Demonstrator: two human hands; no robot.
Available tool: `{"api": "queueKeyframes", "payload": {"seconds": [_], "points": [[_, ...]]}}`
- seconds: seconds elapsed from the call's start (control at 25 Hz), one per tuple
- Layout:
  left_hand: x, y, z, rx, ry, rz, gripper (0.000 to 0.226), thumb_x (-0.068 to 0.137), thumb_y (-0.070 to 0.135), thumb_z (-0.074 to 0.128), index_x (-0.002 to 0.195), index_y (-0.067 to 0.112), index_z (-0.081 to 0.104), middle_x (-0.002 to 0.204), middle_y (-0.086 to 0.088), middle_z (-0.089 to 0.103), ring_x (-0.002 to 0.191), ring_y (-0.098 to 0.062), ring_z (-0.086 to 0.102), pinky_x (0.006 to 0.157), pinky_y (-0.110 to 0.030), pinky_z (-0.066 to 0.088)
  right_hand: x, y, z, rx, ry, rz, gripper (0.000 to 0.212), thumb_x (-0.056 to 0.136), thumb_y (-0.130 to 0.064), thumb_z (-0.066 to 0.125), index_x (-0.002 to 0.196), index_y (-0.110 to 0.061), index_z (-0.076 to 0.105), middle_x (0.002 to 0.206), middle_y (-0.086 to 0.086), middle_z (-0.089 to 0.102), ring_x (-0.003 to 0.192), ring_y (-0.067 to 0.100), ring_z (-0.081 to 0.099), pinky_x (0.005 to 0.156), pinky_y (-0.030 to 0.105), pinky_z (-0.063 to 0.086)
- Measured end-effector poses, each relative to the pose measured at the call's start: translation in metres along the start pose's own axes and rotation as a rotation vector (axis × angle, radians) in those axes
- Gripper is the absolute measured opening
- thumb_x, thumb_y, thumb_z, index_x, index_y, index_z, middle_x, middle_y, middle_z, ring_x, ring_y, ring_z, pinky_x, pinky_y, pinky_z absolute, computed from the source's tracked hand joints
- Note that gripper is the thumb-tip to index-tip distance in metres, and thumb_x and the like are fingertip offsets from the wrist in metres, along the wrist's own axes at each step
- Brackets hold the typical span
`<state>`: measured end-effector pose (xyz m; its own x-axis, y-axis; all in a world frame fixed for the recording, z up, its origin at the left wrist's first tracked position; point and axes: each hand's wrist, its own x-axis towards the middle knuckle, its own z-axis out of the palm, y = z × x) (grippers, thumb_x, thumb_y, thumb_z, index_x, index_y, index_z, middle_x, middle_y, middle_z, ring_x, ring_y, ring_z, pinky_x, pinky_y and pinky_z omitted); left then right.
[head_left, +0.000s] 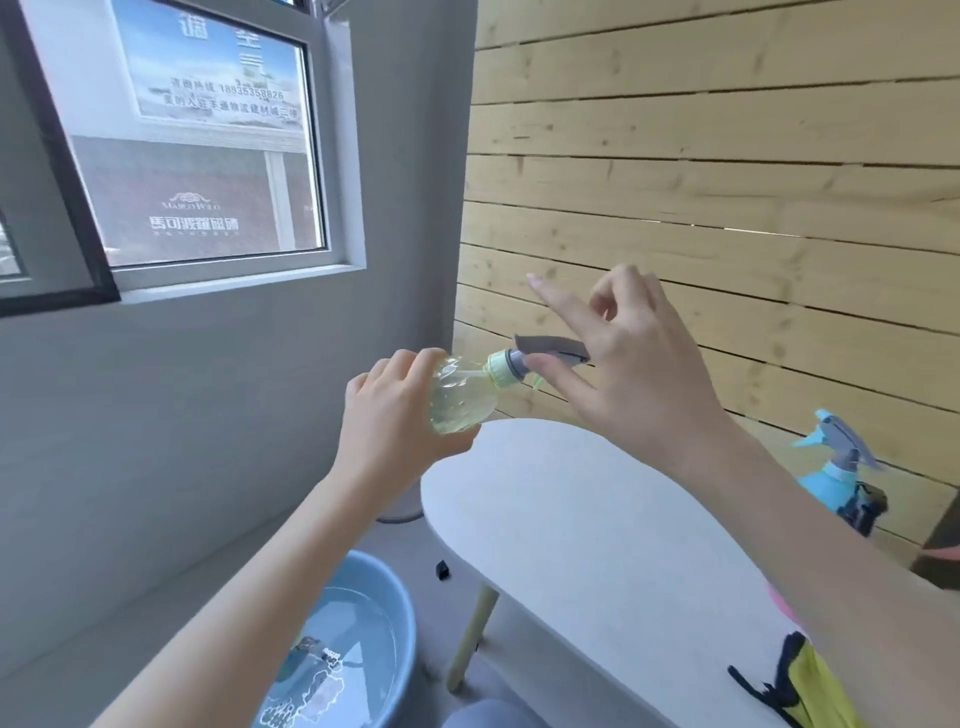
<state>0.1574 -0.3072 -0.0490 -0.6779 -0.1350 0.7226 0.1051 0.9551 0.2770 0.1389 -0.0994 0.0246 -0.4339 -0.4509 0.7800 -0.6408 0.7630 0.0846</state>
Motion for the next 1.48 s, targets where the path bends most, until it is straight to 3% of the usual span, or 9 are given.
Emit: {"api": "queueKeyframes", "payload": {"seconds": [0.16, 0.36, 0.52, 0.64, 0.8, 1.12, 1.24, 1.32, 1.48], "points": [[-0.022, -0.047, -0.021, 0.078, 0.134, -0.105, 0.066, 0.055, 0.056, 0.066, 0.109, 0.019, 0.060, 0.094, -0.001, 0.062, 0.088, -0.029, 0.059, 0.078, -0.039, 0.041, 0.019, -0.063, 0.018, 0.242, -0.230, 0.144, 0.053, 0.087, -0.065, 0.030, 0.103, -0.030, 0.066, 0.067, -0.010, 0.060, 0.072, 0.019, 0.059, 0.064, 0.031, 0.046], [-0.046, -0.095, -0.035, 0.088, 0.197, -0.205, 0.064, 0.055, 0.053, 0.069, 0.108, 0.017, 0.062, 0.092, -0.002, 0.063, 0.083, -0.030, 0.060, 0.076, -0.040, 0.043, 0.038, -0.112, 0.052, 0.686, -0.248, 0.145, 0.027, 0.091, -0.046, 0.056, 0.082, -0.023, 0.067, 0.070, -0.011, 0.069, 0.066, 0.006, 0.060, 0.068, 0.019, 0.045], [-0.059, -0.125, -0.037, 0.066, 0.160, -0.307, 0.067, 0.056, 0.057, 0.067, 0.112, 0.021, 0.061, 0.097, 0.001, 0.063, 0.089, -0.027, 0.060, 0.082, -0.040, 0.043, 0.046, -0.135, 0.080, 0.807, -0.325, 0.171, 0.001, 0.087, -0.018, 0.067, 0.088, -0.018, 0.067, 0.075, -0.006, 0.071, 0.070, 0.008, 0.066, 0.073, 0.021, 0.051], [-0.070, -0.139, -0.032, -0.022, 0.090, -0.363, 0.068, 0.060, 0.057, 0.072, 0.118, 0.025, 0.057, 0.105, 0.005, 0.061, 0.099, -0.022, 0.057, 0.089, -0.038, 0.039, 0.046, -0.146, 0.097, 0.801, -0.322, 0.108, 0.023, 0.086, -0.005, 0.064, 0.103, -0.020, 0.059, 0.086, -0.003, 0.069, 0.076, 0.014, 0.065, 0.077, 0.030, 0.054], [-0.080, -0.148, -0.023, -0.104, 0.119, -0.397, 0.067, 0.063, 0.050, 0.080, 0.122, 0.028, 0.055, 0.108, 0.008, 0.059, 0.103, -0.019, 0.055, 0.094, -0.039, 0.039, 0.048, -0.151, 0.114, 0.872, -0.386, 0.094, 0.047, 0.086, -0.001, 0.065, 0.124, -0.023, 0.047, 0.095, -0.008, 0.069, 0.085, 0.008, 0.066, 0.080, 0.022, 0.054], [-0.088, -0.164, -0.026, -0.023, 0.105, -0.380, 0.067, 0.064, 0.049, 0.079, 0.123, 0.027, 0.055, 0.109, 0.006, 0.060, 0.104, -0.020, 0.055, 0.094, -0.035, 0.030, 0.054, -0.143, 0.122, 0.698, -0.409, -0.149, 0.024, 0.089, -0.004, 0.061, 0.100, -0.025, 0.065, 0.108, -0.009, 0.064, 0.101, 0.011, 0.060, 0.092, 0.029, 0.050], [-0.090, -0.163, -0.027, 0.045, 0.161, -0.409, 0.067, 0.063, 0.047, 0.081, 0.122, 0.024, 0.058, 0.105, 0.003, 0.061, 0.101, -0.024, 0.056, 0.094, -0.039, 0.032, 0.060, -0.153, 0.112, 0.782, -0.523, 0.143, 0.015, 0.099, -0.033, 0.048, 0.102, -0.030, 0.062, 0.083, 0.003, 0.071, 0.074, 0.020, 0.067, 0.065, 0.030, 0.056], [-0.091, -0.161, -0.022, 0.120, 0.201, -0.392, 0.068, 0.059, 0.043, 0.084, 0.119, 0.021, 0.060, 0.101, 0.000, 0.062, 0.096, -0.028, 0.058, 0.094, -0.046, 0.036, 0.063, -0.160, 0.105, 0.855, -0.817, 0.408, 0.047, 0.096, -0.056, 0.035, 0.097, -0.017, 0.060, 0.073, 0.014, 0.073, 0.062, 0.025, 0.070, 0.052, 0.030, 0.054], [-0.093, -0.160, -0.021, 0.059, 0.183, -0.447, 0.069, 0.060, 0.043, 0.084, 0.121, 0.021, 0.060, 0.105, 0.000, 0.062, 0.101, -0.027, 0.057, 0.094, -0.043, 0.035, 0.072, -0.168, 0.110, 0.914, -0.952, 0.283, 0.029, 0.093, -0.023, 0.059, 0.120, -0.014, 0.055, 0.081, 0.004, 0.073, 0.081, 0.025, 0.069, 0.067, 0.031, 0.057]]}}
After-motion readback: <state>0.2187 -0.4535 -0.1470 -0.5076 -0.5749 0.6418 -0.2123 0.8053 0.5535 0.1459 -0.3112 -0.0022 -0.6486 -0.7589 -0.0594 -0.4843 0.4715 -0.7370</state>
